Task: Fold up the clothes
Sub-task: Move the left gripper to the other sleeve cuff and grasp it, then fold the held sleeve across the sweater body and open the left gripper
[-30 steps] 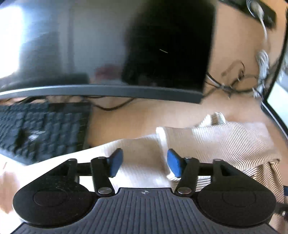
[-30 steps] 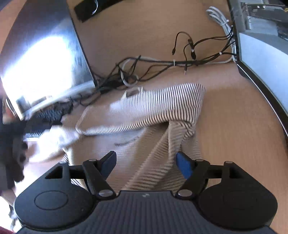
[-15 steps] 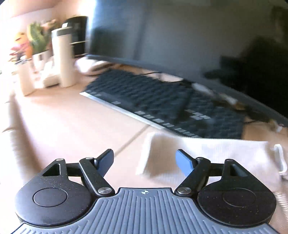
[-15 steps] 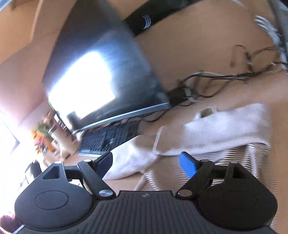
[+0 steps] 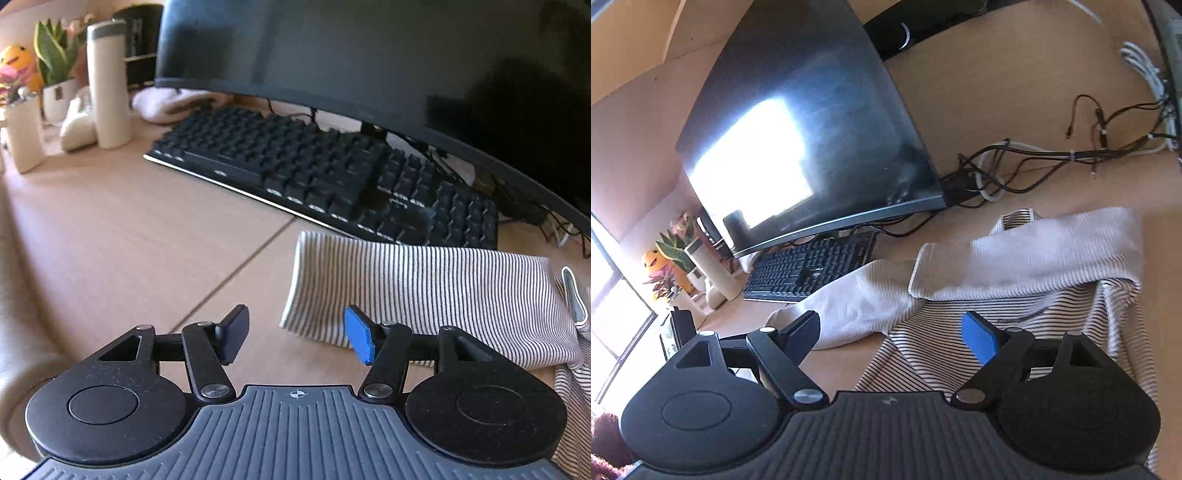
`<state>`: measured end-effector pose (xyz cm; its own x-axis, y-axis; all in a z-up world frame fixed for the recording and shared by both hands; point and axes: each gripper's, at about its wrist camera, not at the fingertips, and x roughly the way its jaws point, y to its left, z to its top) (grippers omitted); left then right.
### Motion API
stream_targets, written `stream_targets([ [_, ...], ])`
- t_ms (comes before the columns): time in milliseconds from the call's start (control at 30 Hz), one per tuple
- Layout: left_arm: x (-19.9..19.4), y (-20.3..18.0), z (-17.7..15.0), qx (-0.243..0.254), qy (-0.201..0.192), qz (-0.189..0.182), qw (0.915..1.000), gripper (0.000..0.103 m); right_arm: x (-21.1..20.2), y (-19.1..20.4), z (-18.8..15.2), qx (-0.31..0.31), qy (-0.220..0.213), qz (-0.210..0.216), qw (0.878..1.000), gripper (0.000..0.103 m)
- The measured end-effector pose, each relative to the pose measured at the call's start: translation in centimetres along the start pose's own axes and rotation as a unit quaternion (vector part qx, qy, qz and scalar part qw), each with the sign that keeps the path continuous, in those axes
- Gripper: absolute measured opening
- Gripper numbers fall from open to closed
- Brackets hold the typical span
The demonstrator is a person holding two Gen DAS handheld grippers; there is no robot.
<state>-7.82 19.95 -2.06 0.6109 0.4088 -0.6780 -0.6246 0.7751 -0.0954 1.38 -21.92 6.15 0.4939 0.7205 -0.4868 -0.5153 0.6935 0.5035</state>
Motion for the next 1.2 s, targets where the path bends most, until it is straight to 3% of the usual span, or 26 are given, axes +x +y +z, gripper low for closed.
stream_targets([
  [133,1.2,-0.5,0.1,0.008,0.006,-0.010,0.9999,0.049,-1.1,-0.7,-0.3,0.014,-0.003,-0.021,1.000,0.085],
  [300,2.4,-0.8,0.6,0.020,0.011,-0.021,0.9995,0.047,-2.9,-0.7,-1.2,0.037,-0.002,-0.053,0.998,0.085],
  [367,2.7,-0.6,0.8,0.025,0.010,-0.019,0.9995,0.029,-3.8,-0.8,-1.5,0.051,-0.001,-0.054,0.997,0.085],
  [433,2.8,-0.2,1.0,0.024,0.009,-0.018,0.9995,0.017,-4.6,-1.0,-1.5,0.066,-0.004,-0.045,0.997,0.086],
  [500,2.2,0.0,1.4,0.026,0.004,-0.019,0.9995,0.012,-5.1,-1.2,-1.5,0.075,-0.012,-0.032,0.997,0.096],
  [733,-1.6,-1.9,3.0,0.054,-0.037,-0.022,0.9976,0.011,-6.5,-1.8,-1.2,0.092,-0.038,0.037,0.994,0.103],
  [867,-3.8,-3.9,3.8,0.072,-0.066,-0.015,0.9951,0.010,-7.4,-2.9,-1.4,0.101,-0.040,0.035,0.993,0.103],
  [1200,-10.1,-11.0,5.1,0.120,-0.119,0.010,0.9855,0.009,-10.2,-6.3,-1.9,0.100,-0.045,0.092,0.990,0.103],
])
